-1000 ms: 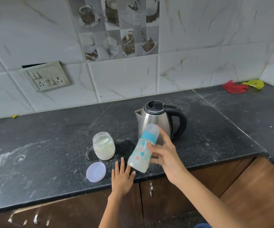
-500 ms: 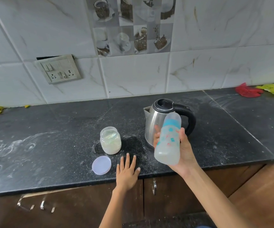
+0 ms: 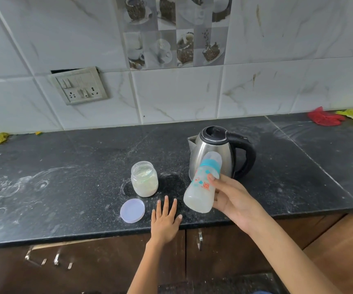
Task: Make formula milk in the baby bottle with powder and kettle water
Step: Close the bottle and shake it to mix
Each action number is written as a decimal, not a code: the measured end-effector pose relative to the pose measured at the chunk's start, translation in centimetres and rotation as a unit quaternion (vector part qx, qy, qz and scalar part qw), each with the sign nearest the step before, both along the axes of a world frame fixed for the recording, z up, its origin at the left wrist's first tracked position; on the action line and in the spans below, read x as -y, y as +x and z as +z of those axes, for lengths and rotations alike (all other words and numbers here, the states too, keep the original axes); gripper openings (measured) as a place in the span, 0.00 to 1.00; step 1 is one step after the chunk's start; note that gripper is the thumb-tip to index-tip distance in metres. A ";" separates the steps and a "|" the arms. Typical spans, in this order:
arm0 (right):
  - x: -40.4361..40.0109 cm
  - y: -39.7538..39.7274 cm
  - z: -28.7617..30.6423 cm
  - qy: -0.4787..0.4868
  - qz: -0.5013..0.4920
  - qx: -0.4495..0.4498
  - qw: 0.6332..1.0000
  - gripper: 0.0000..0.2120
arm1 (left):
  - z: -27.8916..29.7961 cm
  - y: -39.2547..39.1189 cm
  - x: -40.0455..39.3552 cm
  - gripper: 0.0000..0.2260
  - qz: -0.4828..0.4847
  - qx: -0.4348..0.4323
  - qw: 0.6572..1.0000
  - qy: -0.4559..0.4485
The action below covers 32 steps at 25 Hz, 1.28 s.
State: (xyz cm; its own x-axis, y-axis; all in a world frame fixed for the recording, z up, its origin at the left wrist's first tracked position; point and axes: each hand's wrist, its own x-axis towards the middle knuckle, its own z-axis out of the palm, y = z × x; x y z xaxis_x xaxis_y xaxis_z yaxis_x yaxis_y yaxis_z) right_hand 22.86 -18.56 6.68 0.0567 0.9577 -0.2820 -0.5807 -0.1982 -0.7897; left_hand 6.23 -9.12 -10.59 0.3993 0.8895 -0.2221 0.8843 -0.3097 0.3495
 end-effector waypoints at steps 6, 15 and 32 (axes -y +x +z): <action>-0.1 -0.6 -0.2 -0.030 -0.057 -0.089 0.994 0.23 | -0.1 0.0 0.0 0.26 0.002 0.010 1.000 -0.005; -0.9 0.6 0.8 0.125 -0.070 0.117 0.983 0.49 | -0.2 -0.2 0.0 0.26 0.001 0.013 1.000 -0.005; -1.9 -1.5 -0.9 0.085 -0.105 0.086 0.987 0.44 | 0.0 0.2 0.2 0.26 0.008 0.009 1.000 0.004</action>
